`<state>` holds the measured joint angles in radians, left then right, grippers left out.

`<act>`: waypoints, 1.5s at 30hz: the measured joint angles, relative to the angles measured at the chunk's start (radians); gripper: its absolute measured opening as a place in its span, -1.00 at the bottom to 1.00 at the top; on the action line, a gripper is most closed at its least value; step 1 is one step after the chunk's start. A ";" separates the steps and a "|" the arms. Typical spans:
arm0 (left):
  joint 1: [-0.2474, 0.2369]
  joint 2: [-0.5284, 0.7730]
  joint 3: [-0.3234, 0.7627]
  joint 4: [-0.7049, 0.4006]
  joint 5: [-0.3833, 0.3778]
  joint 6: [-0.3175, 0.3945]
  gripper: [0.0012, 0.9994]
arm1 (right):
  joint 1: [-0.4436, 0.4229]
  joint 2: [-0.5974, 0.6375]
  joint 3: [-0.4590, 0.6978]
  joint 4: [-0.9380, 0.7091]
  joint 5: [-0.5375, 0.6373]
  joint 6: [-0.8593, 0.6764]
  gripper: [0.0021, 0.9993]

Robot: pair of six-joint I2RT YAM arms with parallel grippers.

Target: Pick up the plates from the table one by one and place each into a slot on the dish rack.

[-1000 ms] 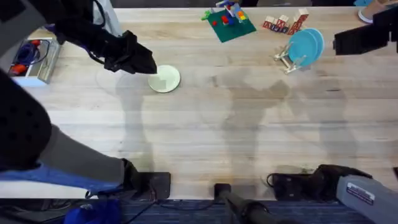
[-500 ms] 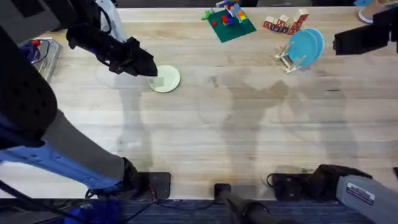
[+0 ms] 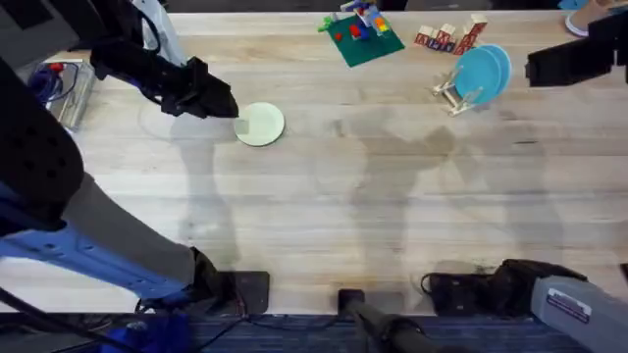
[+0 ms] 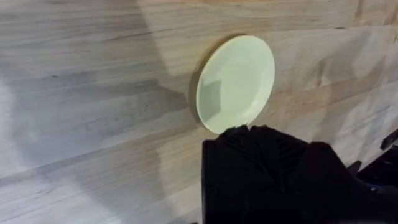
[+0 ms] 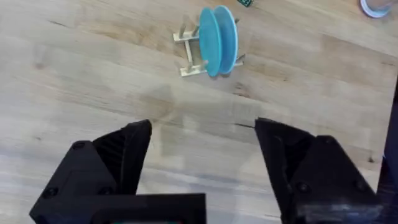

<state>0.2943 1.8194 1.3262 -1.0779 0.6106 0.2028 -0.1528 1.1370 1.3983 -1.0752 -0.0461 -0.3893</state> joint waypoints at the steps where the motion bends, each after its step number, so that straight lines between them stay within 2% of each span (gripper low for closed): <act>1: 0.000 0.000 0.000 0.006 0.000 0.000 -0.92 | 0.000 0.000 0.000 0.000 0.000 0.000 0.99; 6: 0.000 0.019 0.000 0.028 0.001 0.000 -0.92 | 0.000 0.000 0.000 0.000 0.000 0.000 0.99; 17: 0.001 0.174 0.000 0.095 0.018 0.003 -0.92 | 0.000 0.000 0.000 0.000 0.000 0.000 0.99; 25: 0.005 0.194 0.004 0.095 0.047 0.003 -0.92 | 0.000 0.000 0.000 0.000 0.000 0.000 0.99; 41: 0.006 0.199 0.004 0.127 0.054 -0.009 -0.92 | 0.000 0.000 0.000 0.000 0.000 0.000 0.99; 45: 0.009 0.216 0.011 0.128 0.080 -0.012 -0.92 | 0.000 0.000 0.000 0.000 0.000 0.000 0.99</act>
<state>0.3037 2.0356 1.3370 -0.9501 0.6901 0.1906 -0.1528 1.1370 1.3983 -1.0752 -0.0463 -0.3893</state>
